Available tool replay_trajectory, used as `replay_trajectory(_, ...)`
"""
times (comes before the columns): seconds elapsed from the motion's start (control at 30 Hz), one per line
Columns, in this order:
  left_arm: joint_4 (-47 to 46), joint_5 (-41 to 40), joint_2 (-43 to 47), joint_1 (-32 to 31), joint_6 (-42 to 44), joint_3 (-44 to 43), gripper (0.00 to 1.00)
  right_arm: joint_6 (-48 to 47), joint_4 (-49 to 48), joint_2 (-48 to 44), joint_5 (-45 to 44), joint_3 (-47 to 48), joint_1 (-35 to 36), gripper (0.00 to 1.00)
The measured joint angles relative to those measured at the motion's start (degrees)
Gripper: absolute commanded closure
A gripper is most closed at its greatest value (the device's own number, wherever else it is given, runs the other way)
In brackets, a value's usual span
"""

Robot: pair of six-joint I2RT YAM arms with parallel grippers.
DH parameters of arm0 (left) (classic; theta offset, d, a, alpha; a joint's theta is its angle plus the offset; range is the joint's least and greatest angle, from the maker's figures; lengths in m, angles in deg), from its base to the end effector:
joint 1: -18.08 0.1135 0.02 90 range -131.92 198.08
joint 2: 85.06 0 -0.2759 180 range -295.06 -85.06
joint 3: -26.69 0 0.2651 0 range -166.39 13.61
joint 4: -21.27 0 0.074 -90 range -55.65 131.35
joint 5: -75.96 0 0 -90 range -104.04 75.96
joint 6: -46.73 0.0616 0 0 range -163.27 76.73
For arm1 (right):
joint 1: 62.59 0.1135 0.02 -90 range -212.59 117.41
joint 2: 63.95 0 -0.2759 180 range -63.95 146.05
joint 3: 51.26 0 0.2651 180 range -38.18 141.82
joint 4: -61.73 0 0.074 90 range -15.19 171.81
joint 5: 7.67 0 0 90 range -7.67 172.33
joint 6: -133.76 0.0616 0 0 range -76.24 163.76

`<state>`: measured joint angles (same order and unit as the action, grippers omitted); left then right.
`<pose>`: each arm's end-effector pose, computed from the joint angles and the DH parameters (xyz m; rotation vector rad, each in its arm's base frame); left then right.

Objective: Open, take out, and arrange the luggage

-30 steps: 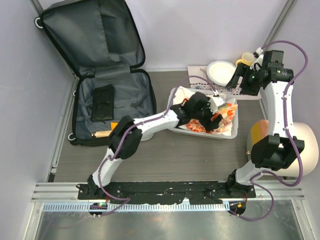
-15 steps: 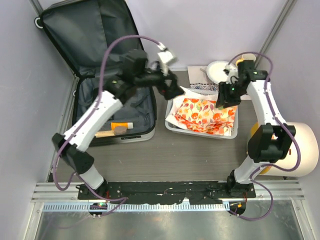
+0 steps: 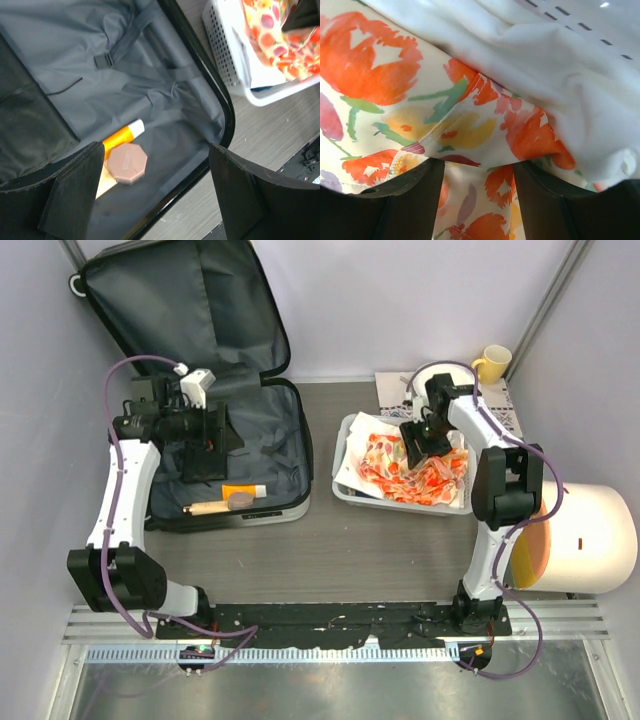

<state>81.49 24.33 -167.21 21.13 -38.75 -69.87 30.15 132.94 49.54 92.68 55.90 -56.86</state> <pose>0.3259 -0.0209 0.3651 0.3452 2.2361 -0.7178 0.4193 0.0532 0.2059 -0.5159 2.8570 0.2405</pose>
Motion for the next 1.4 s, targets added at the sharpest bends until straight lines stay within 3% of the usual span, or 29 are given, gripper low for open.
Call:
replay_trajectory(0.3, 2.16, -3.76, 2.54, 0.85, 0.44, 3.02, 0.12, -2.38, -0.17, -0.76, -1.27, 7.1, 0.9, 0.25)
replay_trajectory(0.47, 2.08, -10.86, 0.9, 0.83, -0.81, 3.34, 0.19, -2.21, 0.87, -4.61, -0.76, 7.1, 3.06, 0.19)
replay_trajectory(0.63, -0.57, -21.66, -7.3, 0.81, -4.66, 0.96, 0.28, 0.17, 0.57, -9.49, -0.13, 7.5, 4.7, 0.18)
replay_trajectory(0.83, -4.0, -34.4, -18.32, -1.62, -9.09, -1.27, 0.28, 2.01, -0.39, -11.67, 0.59, 8.83, 4.81, 0.18)
replay_trajectory(1.1, -8.37, -49.46, -30.82, -9.68, -11.5, -4.81, 0.28, 3.3, -0.72, -11.67, 1.44, 7.21, 4.66, 0.18)
replay_trajectory(1.37, -10.56, -62.03, -34.45, -12.7, -9.4, -4.87, 0.53, 3.5, -0.74, -11.65, 1.88, 7.17, 4.55, 0.18)
replay_trajectory(1.4, -10.8, -62.75, -34.45, -12.59, -9.01, -4.83, 0.62, 3.52, -0.74, -11.65, 1.97, 7.17, 4.55, 0.18)
